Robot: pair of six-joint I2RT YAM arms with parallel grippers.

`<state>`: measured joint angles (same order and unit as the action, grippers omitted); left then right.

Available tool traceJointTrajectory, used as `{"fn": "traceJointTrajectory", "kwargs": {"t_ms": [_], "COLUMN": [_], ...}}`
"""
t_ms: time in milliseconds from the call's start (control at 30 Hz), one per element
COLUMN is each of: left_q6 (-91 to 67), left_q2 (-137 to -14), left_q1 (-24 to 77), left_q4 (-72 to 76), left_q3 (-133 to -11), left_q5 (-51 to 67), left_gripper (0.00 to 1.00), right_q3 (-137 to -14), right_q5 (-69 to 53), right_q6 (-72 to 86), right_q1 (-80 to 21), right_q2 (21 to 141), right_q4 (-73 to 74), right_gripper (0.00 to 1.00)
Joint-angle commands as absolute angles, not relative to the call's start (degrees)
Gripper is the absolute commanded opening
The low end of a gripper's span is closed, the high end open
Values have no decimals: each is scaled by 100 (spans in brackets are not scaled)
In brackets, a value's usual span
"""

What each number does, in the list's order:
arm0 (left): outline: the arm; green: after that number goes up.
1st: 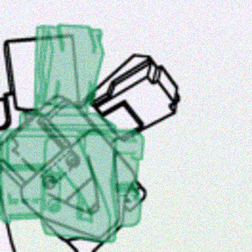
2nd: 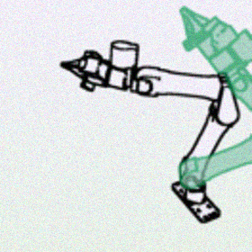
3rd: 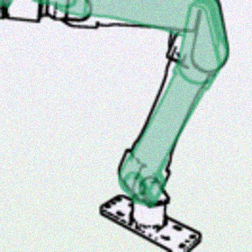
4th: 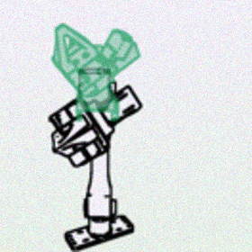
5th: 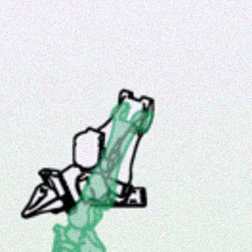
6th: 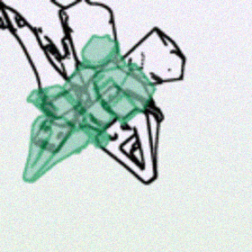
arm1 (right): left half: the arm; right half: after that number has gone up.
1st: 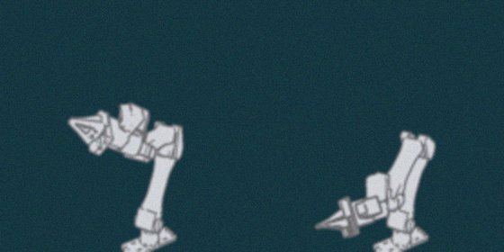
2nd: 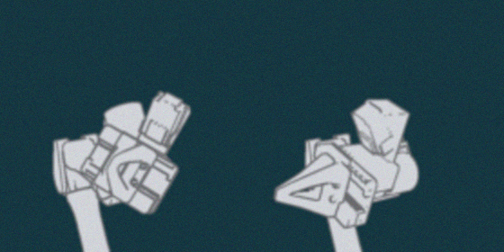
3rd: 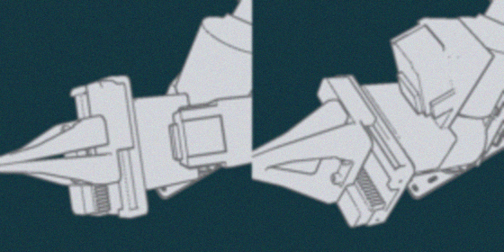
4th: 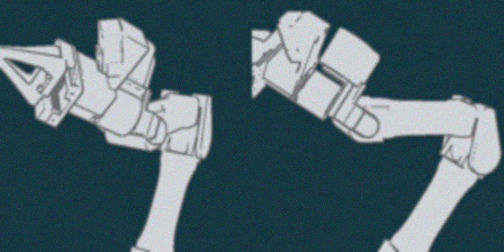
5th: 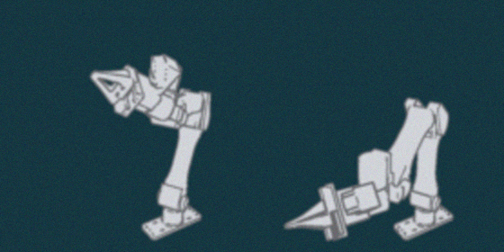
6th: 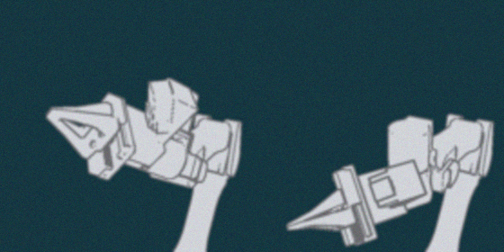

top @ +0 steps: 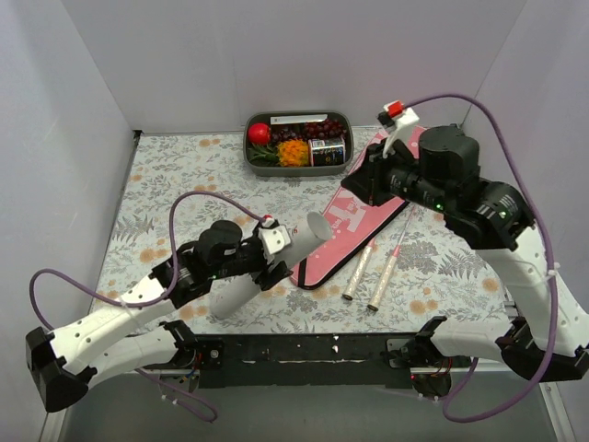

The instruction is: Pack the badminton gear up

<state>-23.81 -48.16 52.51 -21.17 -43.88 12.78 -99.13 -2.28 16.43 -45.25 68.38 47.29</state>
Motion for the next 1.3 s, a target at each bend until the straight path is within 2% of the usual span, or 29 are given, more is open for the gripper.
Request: {"fn": "traceJointTrajectory", "kwargs": {"t_ms": [0, 167, 400, 533, 867, 1067, 1267], "left_q6": [-2540, -2593, -2795, -2927, -2303, -2127, -2329], "left_q2": [-5308, -5940, -7381, -8233, -10449, -11644, -12796], "left_q1": [4530, 3482, 1919, 1258, 906, 634, 527], "left_q4": [-1934, -1942, -2250, -2363, -2409, -2250, -2276], "left_q3": [-4921, -5536, -6819, -7495, -8973, -9666, -10518], "left_q5": [1352, 1679, 1828, 1277, -947, -1494, -1564], "left_gripper": [0, 2, 6, 7, 10, 12, 13], "right_q3": [-10608, -10460, -8896, -7895, -7216, -7163, -7014], "right_q5": [457, 536, 124, 44, -474, -659, -501], "right_q6": [1459, 1459, 1854, 2135, 2232, 2215, 2118], "right_q1": [-4421, -4412, -4403, -4412, -4412, -4412, -4412], "right_q2": [6530, 6364, 5679, 5344, 5080, 5186, 5300], "right_q4": [4869, 4967, 4501, 4360, 4464, 4711, 4773], "right_gripper": [22, 22, 19, 16, 15, 14, 15]}}
